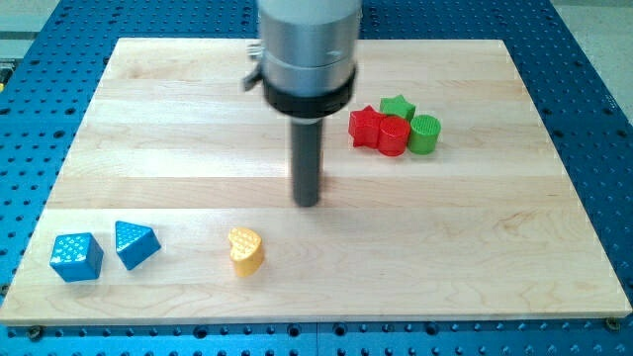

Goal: Push the hexagon into the group of blocks

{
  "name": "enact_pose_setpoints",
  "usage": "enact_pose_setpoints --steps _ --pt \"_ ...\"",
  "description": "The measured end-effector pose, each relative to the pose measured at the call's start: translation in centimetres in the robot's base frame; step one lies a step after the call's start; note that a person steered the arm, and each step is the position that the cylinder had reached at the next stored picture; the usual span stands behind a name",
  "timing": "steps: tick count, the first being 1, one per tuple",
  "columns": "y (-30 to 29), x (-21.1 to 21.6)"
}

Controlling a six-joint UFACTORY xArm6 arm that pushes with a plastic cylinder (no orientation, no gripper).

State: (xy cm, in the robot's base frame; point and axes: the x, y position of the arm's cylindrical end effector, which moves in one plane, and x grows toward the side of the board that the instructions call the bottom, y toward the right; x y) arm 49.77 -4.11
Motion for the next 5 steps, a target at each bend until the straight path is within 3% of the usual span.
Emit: enact_pose_setpoints --steps 1,3,4,5 --pt "-4.7 -2.2" --pt "4.3 -3.0" --pt "-1.6 -4.4" --pt "1.8 -5.6"
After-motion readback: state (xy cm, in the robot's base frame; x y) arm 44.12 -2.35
